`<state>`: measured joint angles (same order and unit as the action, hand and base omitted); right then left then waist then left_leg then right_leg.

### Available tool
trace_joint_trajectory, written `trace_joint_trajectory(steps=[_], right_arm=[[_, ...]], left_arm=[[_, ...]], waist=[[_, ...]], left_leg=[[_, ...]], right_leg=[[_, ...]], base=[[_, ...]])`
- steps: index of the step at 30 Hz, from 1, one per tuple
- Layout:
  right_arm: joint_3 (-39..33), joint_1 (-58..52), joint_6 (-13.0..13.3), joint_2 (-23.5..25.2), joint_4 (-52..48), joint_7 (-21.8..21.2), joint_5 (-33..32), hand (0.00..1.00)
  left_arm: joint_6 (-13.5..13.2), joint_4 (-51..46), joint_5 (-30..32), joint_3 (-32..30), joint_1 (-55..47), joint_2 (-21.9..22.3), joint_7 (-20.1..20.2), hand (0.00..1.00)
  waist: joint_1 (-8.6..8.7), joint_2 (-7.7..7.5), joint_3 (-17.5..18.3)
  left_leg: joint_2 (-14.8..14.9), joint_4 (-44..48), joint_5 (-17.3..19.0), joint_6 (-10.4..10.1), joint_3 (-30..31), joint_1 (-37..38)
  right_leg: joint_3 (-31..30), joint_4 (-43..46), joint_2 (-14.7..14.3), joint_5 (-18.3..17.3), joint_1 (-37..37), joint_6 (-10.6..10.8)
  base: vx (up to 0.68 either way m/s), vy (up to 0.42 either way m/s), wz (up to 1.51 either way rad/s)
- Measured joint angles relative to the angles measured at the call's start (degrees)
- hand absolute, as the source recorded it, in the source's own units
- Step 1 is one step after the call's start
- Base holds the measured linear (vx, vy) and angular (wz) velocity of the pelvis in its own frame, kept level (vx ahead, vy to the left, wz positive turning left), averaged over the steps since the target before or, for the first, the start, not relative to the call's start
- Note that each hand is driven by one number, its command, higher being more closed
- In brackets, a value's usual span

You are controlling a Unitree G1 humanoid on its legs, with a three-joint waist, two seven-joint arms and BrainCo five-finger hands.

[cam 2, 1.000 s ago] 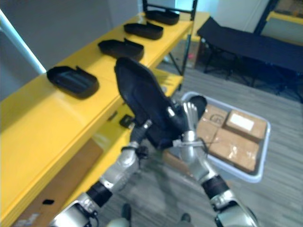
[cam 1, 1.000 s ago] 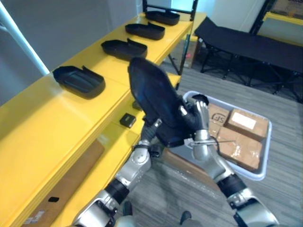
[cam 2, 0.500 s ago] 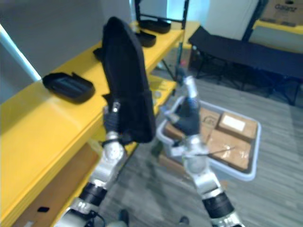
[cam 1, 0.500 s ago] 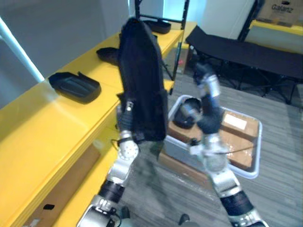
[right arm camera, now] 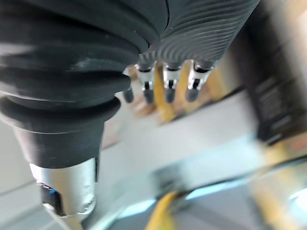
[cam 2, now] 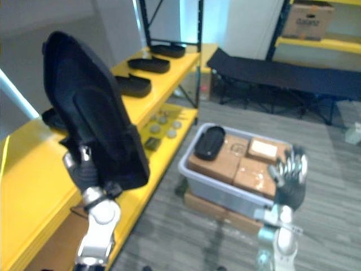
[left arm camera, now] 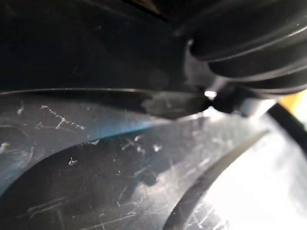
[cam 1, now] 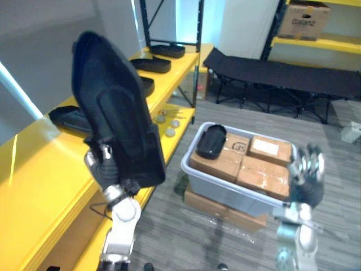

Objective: Walk over and take plastic housings, then place them on the shelf

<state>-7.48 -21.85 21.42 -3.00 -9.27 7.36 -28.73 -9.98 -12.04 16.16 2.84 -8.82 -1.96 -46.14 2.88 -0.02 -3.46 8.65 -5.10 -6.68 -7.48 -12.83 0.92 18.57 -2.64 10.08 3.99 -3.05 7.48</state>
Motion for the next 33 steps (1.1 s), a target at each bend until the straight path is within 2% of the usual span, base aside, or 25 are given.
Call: trace_joint_trajectory(steps=[2, 3, 4, 7, 9, 12, 14, 15, 17, 19, 21, 23, 25, 28, 30, 31, 32, 33], right_arm=[[-0.1, -1.7, 0.1, 0.7, 2.3, -0.2, -1.5, 0.0], [-0.1, -1.7, 0.1, 0.7, 2.3, -0.2, -1.5, 0.0], [-0.5, -2.7, 0.3, 1.5, 4.7, -1.5, -3.0, 0.0], [-0.1, -2.0, 1.4, 1.4, 5.2, -5.5, -4.6, 0.0], [1.1, -0.5, 1.4, 1.3, 5.2, -8.2, -4.8, 0.0], [5.8, 3.6, 1.3, 0.1, 5.4, -10.5, -4.8, 0.0], [11.7, 8.0, 1.2, -0.9, 7.0, -11.2, -4.4, 0.0], [13.2, 9.4, 1.2, -1.2, 7.9, -11.2, -4.0, 0.0], [17.1, 13.5, 0.9, -1.5, 10.6, -11.0, -2.1, 0.0], [20.5, 17.7, 0.7, -1.6, 12.7, -9.7, 2.3, 0.0], [21.5, 19.8, 0.6, -1.7, 13.1, -8.6, 3.8, 0.0], [21.7, 21.5, 0.6, -1.7, 13.1, -8.1, 3.9, 0.0], [21.7, 22.8, 0.5, -1.7, 13.1, -7.4, 3.7, 0.0], [21.7, 23.2, -1.5, -1.8, 13.1, -7.5, 3.5, 0.0], [21.7, 22.9, -2.8, -2.0, 13.1, -7.6, 3.6, 0.0], [21.7, 22.8, -3.9, -2.2, 12.7, -7.6, 3.7, 0.0], [21.6, 22.1, -4.4, -2.7, 12.0, -7.5, 3.9, 0.0], [21.5, 21.7, -4.4, -3.2, 11.9, -7.5, 4.3, 0.0]], left_arm=[[-1.9, -0.4, -0.6, -0.1, -2.4, 0.3, 0.1, 1.0], [-1.9, -0.4, -0.6, -0.1, -2.4, 0.3, 0.1, 1.0], [-5.3, -1.2, -2.8, -0.6, -5.5, 0.2, 0.8, 1.0], [-8.4, -4.4, -2.9, -2.3, -6.6, 0.2, 1.3, 1.0], [-9.2, -7.8, -2.7, -3.3, -6.5, 0.1, 1.0, 1.0], [-8.8, -12.1, -2.1, -5.7, -6.3, 0.1, -1.1, 1.0], [-7.4, -14.5, -0.5, -8.7, -6.5, 0.2, -2.3, 1.0], [-6.9, -15.1, 0.0, -9.7, -6.8, 0.3, -2.5, 1.0], [-6.1, -16.8, 0.2, -13.9, -7.9, 0.3, -2.6, 1.0], [-6.1, -18.7, 0.0, -20.0, -9.9, 0.6, -2.5, 1.0], [-6.3, -19.6, -0.6, -23.5, -11.9, 1.6, -2.3, 1.0], [-7.1, -20.0, -1.3, -26.6, -13.7, 3.1, -2.2, 1.0], [-7.9, -20.0, -3.8, -28.3, -15.1, 3.2, -1.9, 1.0], [-11.0, -20.0, -5.0, -29.5, -15.9, 4.6, 0.6, 1.0], [-12.0, -20.0, -5.1, -29.2, -15.7, 5.1, 2.2, 1.0], [-12.9, -20.0, -5.1, -29.2, -15.3, 5.0, 3.4, 1.0], [-14.0, -20.0, -5.1, -28.9, -14.2, 4.8, 4.8, 1.0], [-14.6, -20.0, -5.1, -28.7, -13.5, 4.7, 5.2, 1.0]], waist=[[0.08, -0.07, 0.0], [0.08, -0.07, 0.0], [0.12, -0.07, 0.0], [-0.5, -0.18, 0.1], [-0.64, -0.24, 0.3], [-1.51, -0.12, 0.3], [-3.85, -0.07, 0.4], [-4.28, -0.06, 0.5], [-6.44, -0.24, 0.5], [-9.68, -0.86, 0.6], [-11.9, -1.3, 0.6], [-13.06, -2.03, 0.6], [-13.54, -2.52, 0.5], [-14.1, -2.83, 0.4], [-13.94, -3.04, 0.3], [-12.83, -3.26, -0.2], [-11.37, -3.5, -0.5], [-11.23, -3.59, -0.6]], left_leg=[[0.0, 0.0, 0.1, -0.1, 0.0, 0.0], [0.0, 0.0, 0.1, -0.1, 0.0, 0.0], [0.0, 0.0, 0.3, -0.1, -0.1, -0.1], [0.0, 0.0, 0.4, -0.1, 0.1, -0.2], [-0.2, 0.0, 0.4, -0.1, 0.9, -1.1], [-0.8, 0.0, 0.1, -0.2, 4.3, -2.4], [-1.7, 0.1, -0.7, 0.3, 8.5, -3.5], [-2.0, 0.1, -0.9, 0.3, 9.9, -3.9], [-3.0, 0.1, -1.2, 0.4, 13.2, -4.3], [-4.3, 0.1, -1.5, 0.7, 16.9, -5.0], [-5.1, 0.1, -1.5, 0.7, 18.7, -5.0], [-5.7, 0.1, -1.4, 0.8, 19.6, -4.9], [-5.7, 0.1, -1.3, 0.9, 20.0, -4.9], [-5.3, 0.1, -1.4, 0.9, 20.2, -4.8], [-5.3, 0.1, -1.6, 1.4, 20.0, -4.9], [-5.2, 0.0, -1.2, 2.9, 17.4, -5.1], [-4.2, 0.2, -1.9, 4.1, 11.5, -5.2], [-3.8, 0.3, -2.6, 4.4, 9.1, -5.2]], right_leg=[[0.0, 0.0, 0.0, 0.0, 0.0, 0.0], [0.0, 0.0, 0.0, 0.0, 0.0, 0.0], [0.0, -0.2, 0.0, 0.0, 0.0, 0.0], [0.2, -0.6, -0.1, 0.0, -0.1, 0.1], [1.1, -0.9, 0.0, 0.0, -0.3, 0.1], [4.6, -1.0, 0.3, -0.1, -1.3, 0.2], [9.0, -0.9, 0.7, -0.1, -3.0, 0.9], [10.3, -0.8, 0.8, -0.3, -3.6, 1.0], [13.9, -0.7, 1.1, -0.7, -5.6, 1.4], [17.5, -0.5, 1.6, -1.8, -7.4, 2.0], [19.4, 0.4, 2.0, -2.6, -8.3, 2.0], [20.2, 1.3, 2.6, -4.0, -8.9, 2.1], [20.5, 2.8, 2.9, -5.2, -8.8, 2.0], [20.6, 3.9, 2.8, -5.8, -8.7, 1.8], [21.6, 4.1, 2.7, -6.2, -9.4, 1.9], [23.8, 4.1, 2.8, -6.7, -10.8, 2.3], [26.8, 4.1, 3.0, -6.7, -12.3, 2.5], [27.8, 4.3, 3.1, -6.7, -12.8, 2.5]], base=[[0.01, -0.002, -0.03], [0.0, 0.0, 0.0], [0.0, 0.0, 0.0], [0.01, -0.001, 0.03], [0.01, -0.003, 0.21], [0.02, -0.003, 0.54], [0.06, -0.007, 0.93], [0.06, 0.002, 1.11], [0.04, 0.01, 0.9], [0.03, 0.012, 0.85], [0.02, 0.027, 0.6], [0.01, 0.034, 0.37], [-0.01, 0.023, 0.13], [-0.01, -0.007, 0.02], [-0.04, -0.009, 0.25], [-0.06, 0.011, 0.92], [-0.06, 0.021, 1.1], [-0.05, 0.044, 1.09]])
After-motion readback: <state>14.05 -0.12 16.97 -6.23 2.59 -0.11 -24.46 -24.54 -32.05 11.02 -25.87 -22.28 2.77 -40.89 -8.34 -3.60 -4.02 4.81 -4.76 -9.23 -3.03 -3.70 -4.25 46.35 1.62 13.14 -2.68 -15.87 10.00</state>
